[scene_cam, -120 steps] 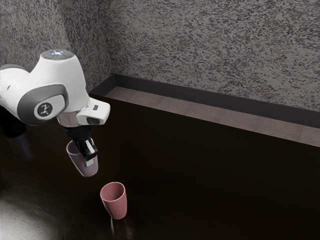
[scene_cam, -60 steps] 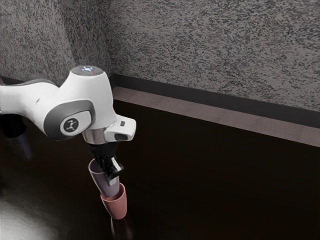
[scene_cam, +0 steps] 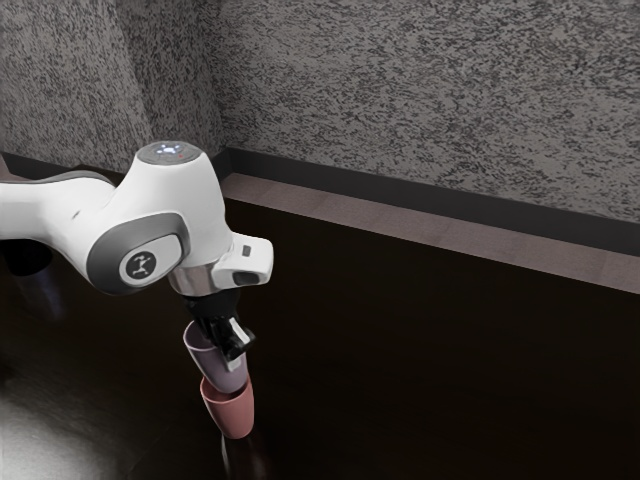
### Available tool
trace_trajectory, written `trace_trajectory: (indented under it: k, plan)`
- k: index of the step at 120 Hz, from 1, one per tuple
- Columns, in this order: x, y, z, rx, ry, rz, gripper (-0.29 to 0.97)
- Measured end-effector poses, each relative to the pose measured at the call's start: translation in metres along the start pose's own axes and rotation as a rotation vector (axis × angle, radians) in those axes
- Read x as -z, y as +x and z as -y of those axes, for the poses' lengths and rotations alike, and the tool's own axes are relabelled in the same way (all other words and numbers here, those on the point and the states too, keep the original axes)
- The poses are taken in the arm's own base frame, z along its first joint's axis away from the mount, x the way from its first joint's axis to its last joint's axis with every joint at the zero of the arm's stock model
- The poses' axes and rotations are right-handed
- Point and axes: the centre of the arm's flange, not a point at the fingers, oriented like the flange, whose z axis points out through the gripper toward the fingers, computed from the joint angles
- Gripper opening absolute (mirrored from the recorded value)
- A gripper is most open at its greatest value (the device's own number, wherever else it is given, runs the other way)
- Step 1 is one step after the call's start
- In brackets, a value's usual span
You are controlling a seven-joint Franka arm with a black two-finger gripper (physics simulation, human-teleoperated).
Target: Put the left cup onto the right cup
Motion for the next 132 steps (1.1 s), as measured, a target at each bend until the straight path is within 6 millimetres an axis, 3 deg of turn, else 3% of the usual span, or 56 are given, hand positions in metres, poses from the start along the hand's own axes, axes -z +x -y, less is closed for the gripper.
trace_trajectory:
  k: [45, 65, 96, 116, 132]
  plan:
    - [-0.033, 0.015, 0.002, 0.025, -0.007, 0.046, -0.1]
    - [-0.039, 0.019, 0.002, 0.03, -0.009, 0.043, -0.1]
    - [-0.037, 0.02, 0.001, 0.034, -0.016, 0.031, 0.4]
    - [-0.026, 0.018, 0.001, 0.034, -0.014, 0.009, 0.55]
    - [0.006, 0.011, 0.001, 0.032, -0.007, -0.039, 0.61]
